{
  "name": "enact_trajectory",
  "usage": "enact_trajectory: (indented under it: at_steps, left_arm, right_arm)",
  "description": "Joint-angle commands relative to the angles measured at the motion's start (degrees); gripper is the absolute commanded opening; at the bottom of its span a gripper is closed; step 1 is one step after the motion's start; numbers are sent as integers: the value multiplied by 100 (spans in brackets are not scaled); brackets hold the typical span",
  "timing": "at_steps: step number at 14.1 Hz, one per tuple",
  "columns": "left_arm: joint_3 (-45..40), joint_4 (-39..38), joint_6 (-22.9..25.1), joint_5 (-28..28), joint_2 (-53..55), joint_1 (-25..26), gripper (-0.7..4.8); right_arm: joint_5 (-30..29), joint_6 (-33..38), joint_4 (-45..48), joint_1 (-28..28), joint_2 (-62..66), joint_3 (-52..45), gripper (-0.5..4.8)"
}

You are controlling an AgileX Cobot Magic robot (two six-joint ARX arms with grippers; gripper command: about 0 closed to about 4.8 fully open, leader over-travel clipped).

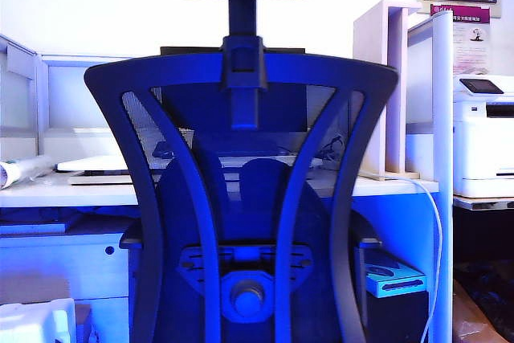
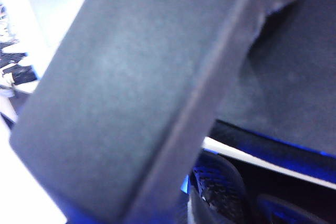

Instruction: Pull out the black chair under the table.

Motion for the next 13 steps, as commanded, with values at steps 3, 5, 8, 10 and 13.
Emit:
enact_trajectory:
  at_steps: [3, 5, 8, 10, 13]
  left_arm:
    - [-2, 79, -17, 35, 2, 4, -6]
    - [-2, 79, -17, 35, 2, 4, -6]
    - [-2, 83, -24, 37, 2, 2, -6]
    - [-2, 85, -146, 35, 2, 4, -6]
    - [-2, 87, -144, 35, 2, 4, -6]
  right_arm:
    - [225, 490, 420, -22, -1622, -1523, -6]
    - [227, 501, 385, -7, -2155, -1906, -6]
    - [195, 498, -280, -7, -2927, -2221, -6]
    - [184, 496, -372, -7, -3217, -2391, -6]
    - [201, 498, -391, -7, -3338, -2446, -6]
